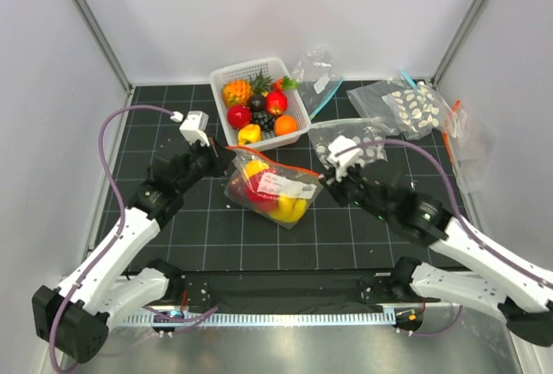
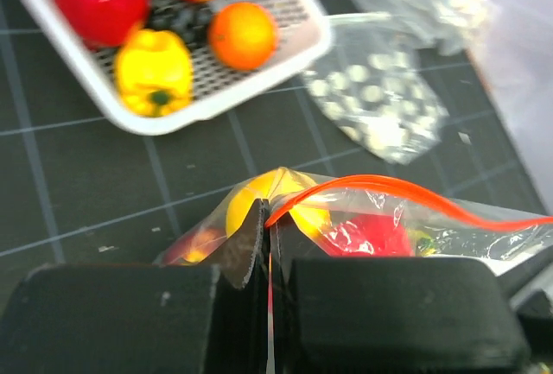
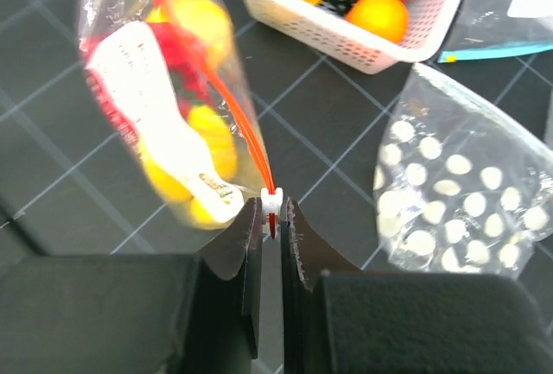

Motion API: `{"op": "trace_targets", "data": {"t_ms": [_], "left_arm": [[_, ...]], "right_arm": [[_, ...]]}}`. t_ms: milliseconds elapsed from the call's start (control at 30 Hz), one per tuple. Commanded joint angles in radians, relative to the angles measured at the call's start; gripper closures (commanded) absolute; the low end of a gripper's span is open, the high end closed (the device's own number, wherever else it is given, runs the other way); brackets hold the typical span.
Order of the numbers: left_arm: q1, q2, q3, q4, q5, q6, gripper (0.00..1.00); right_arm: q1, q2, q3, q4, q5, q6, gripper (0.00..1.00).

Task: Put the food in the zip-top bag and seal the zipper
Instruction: Place the zipper food storage bag at the center of the board, then reset both arms

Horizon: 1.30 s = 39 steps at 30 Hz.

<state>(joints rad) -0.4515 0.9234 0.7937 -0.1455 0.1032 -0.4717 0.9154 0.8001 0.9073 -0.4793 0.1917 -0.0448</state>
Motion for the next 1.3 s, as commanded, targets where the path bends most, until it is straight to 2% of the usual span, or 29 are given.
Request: {"op": "trace_targets", "data": {"t_ms": [0,67,200,367,400,433,467,500,533,567,600,633,733,800,933,1033,1167,1267], "left_arm": [[0.042,0.040,0.038,0.038,-0.095,0.041,1.00],[0.083,0.067,0.039,0.043,-0.121,0.022,1.00],[0.151,0.118,0.042,0.116,-0.108,-0.027,1.00],[0.181,0.222,0.105,0.141,-0.106,-0.033,1.00],[0.185,0.241,0.134,0.141,-0.076,-0.028,1.00],[0.191,0.256,0.148,0.133,-0.068,-0.027,0.99],[0.194,0.293,0.174,0.130,-0.057,-0.022,0.80],[0.198,0.305,0.186,0.107,-0.016,-0.019,0.67],[0.200,0.313,0.196,0.092,-0.005,-0.016,0.52],[0.201,0.308,0.199,0.080,0.000,-0.016,0.40],[0.201,0.280,0.187,0.075,0.000,-0.016,0.24],[0.200,0.257,0.177,0.073,0.001,-0.018,0.16],[0.200,0.154,0.159,0.028,-0.002,-0.016,0.03],[0.200,0.102,0.162,-0.040,0.004,-0.016,0.00],[0.200,-0.056,0.144,-0.143,0.042,-0.019,0.00],[0.200,-0.151,0.124,-0.224,0.099,-0.004,0.00],[0.198,-0.254,0.125,-0.367,0.133,0.073,0.00],[0.200,-0.348,0.063,-0.423,0.133,0.116,0.00]], "right_arm": [[-0.039,0.170,0.119,0.140,0.095,-0.067,0.99],[-0.082,0.243,0.160,0.169,0.077,-0.079,0.99],[-0.306,0.436,0.269,0.279,-0.131,-0.024,0.99],[-0.348,0.596,0.412,0.343,-0.124,-0.012,0.99],[-0.349,0.628,0.482,0.312,-0.118,-0.006,0.86],[-0.348,0.678,0.519,0.291,-0.103,0.000,0.62],[-0.348,0.703,0.585,0.241,-0.081,0.019,0.40],[-0.349,0.717,0.611,0.213,-0.071,0.032,0.28],[-0.348,0.725,0.622,0.200,-0.057,0.043,0.10],[-0.349,0.712,0.622,0.199,-0.026,0.066,0.08],[-0.348,0.697,0.596,0.215,-0.006,0.077,0.05],[-0.348,0.668,0.572,0.232,0.009,0.107,0.00],[-0.348,0.542,0.461,0.295,0.115,0.204,0.00],[-0.348,0.455,0.411,0.260,0.194,0.253,0.00],[-0.348,0.302,0.315,0.145,0.362,0.394,0.00],[-0.348,0.146,0.188,0.079,0.416,0.450,0.00],[-0.348,-0.051,0.071,-0.024,0.410,0.516,0.00],[-0.348,-0.180,0.027,-0.157,0.394,0.578,0.00]]}}
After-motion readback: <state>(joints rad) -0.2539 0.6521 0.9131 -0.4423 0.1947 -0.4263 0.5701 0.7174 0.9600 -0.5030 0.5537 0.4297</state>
